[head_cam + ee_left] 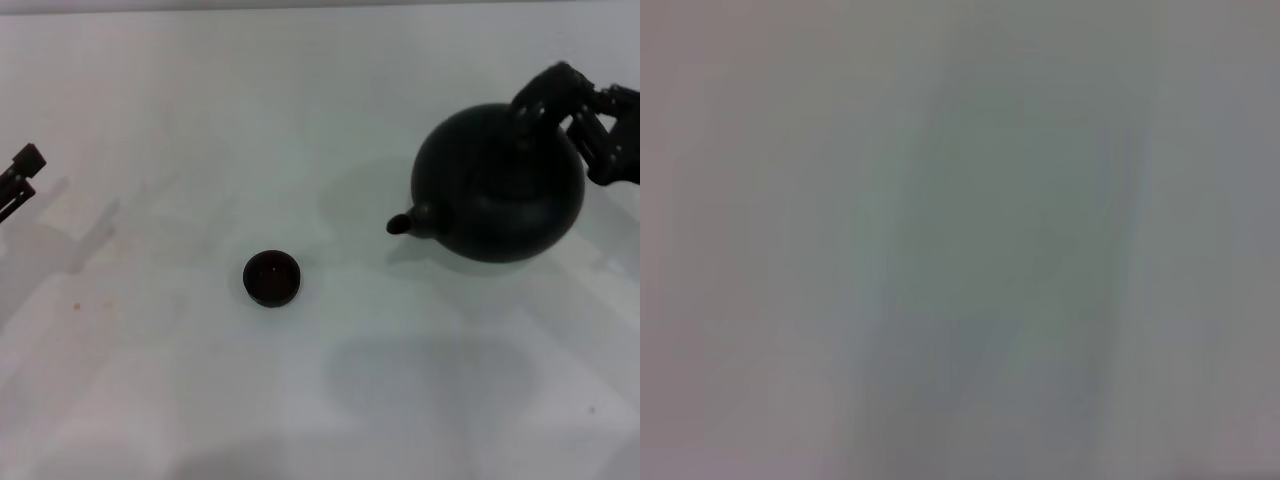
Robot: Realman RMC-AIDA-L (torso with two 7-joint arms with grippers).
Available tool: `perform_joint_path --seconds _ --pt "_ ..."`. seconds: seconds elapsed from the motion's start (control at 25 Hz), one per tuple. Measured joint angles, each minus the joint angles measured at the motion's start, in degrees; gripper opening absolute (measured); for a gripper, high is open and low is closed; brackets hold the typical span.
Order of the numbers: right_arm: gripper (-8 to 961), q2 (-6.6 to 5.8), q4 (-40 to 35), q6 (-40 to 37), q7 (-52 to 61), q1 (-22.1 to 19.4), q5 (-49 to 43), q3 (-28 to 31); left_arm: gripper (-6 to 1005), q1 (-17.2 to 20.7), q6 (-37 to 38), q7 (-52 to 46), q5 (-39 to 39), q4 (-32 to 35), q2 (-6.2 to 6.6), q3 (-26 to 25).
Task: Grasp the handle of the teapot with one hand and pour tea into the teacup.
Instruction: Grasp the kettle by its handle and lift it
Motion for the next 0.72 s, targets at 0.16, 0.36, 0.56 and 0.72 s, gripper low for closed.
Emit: perform_joint_path --seconds 0.16,0.36,0.56,0.72 --pt "131 0.0 -2.9 2.8 -5.5 -0.2 2.5 -4.6 779 0.0 0.1 0.4 0.0 -1.1 0.07 -0.3" --pt "131 -0.08 -7.7 8.6 -9.4 -0.9 2.6 -9.6 777 0.3 0.4 0.4 0.1 -1.9 0.12 -0.4" --pt "130 -0.16 -13.5 14.8 -13.1 -2.9 2.6 -14.2 775 0.1 1.5 0.4 0.1 -2.8 0.12 -0.4" --pt "130 -0.18 -19.1 21.7 -16.6 -4.9 2.6 -18.5 774 -0.4 1.9 0.7 0.1 -3.3 0.13 -0.4"
